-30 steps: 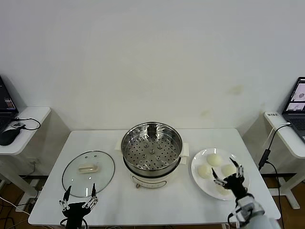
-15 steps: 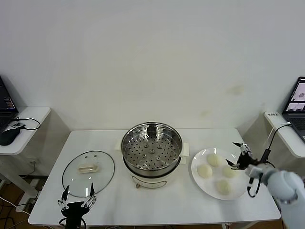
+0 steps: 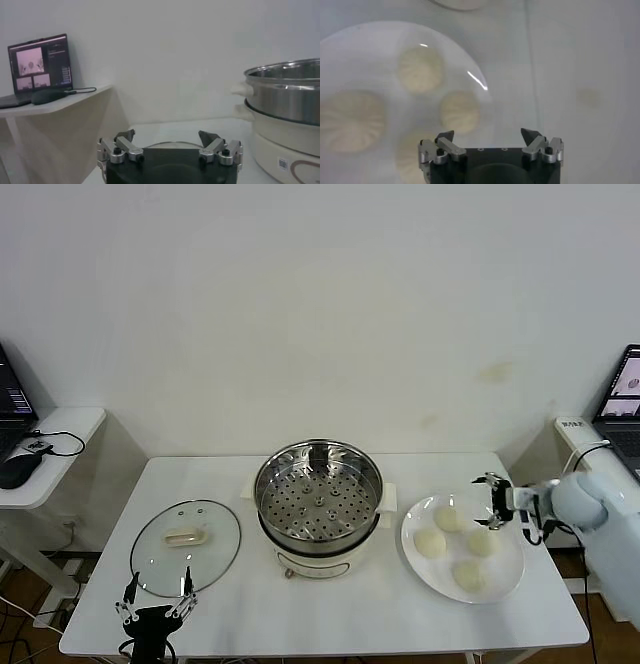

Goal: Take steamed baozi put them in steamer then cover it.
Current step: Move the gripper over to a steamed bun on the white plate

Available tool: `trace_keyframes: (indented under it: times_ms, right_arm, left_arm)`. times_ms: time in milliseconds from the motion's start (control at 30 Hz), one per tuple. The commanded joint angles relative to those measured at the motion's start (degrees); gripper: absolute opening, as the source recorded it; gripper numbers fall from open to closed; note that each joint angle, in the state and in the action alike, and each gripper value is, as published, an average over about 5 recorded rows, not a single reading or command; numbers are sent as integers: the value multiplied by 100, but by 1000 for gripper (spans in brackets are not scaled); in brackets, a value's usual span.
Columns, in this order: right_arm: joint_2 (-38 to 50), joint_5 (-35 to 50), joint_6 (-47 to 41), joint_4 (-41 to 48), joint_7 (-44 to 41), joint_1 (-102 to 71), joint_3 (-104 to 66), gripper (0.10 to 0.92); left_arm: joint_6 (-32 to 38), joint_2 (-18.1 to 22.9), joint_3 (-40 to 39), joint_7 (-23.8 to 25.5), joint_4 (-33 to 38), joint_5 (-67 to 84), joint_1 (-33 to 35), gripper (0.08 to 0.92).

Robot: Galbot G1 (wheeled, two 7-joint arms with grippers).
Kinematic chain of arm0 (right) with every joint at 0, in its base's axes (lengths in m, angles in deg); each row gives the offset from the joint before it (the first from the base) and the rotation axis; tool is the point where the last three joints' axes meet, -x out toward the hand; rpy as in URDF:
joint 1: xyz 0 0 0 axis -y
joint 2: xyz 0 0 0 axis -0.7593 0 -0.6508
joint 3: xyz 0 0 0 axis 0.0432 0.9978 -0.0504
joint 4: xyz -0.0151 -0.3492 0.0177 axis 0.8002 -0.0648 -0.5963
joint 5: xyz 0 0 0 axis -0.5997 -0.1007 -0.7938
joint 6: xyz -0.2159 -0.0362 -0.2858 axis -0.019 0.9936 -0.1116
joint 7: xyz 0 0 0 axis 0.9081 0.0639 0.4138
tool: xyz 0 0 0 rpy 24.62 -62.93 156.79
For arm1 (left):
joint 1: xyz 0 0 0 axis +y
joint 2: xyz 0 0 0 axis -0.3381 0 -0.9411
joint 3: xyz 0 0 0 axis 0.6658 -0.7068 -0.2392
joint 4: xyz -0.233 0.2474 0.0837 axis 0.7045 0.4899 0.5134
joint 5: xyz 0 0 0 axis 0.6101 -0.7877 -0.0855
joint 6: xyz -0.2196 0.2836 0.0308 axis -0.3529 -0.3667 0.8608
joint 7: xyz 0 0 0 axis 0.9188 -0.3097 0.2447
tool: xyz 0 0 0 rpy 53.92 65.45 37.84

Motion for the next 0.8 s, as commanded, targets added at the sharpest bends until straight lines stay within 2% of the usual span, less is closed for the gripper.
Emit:
trace_keyframes:
  times_ms: [33, 800]
  right_arm:
    - [-144, 195, 63, 747, -544, 1341, 1741, 823]
    - [-1054, -319, -118, 1658, -336, 1373, 1929, 823]
  left_arm:
    - [-21, -32, 44, 5, -37, -9, -50, 823]
    - [-3, -77, 191, 10, -120, 16, -112, 823]
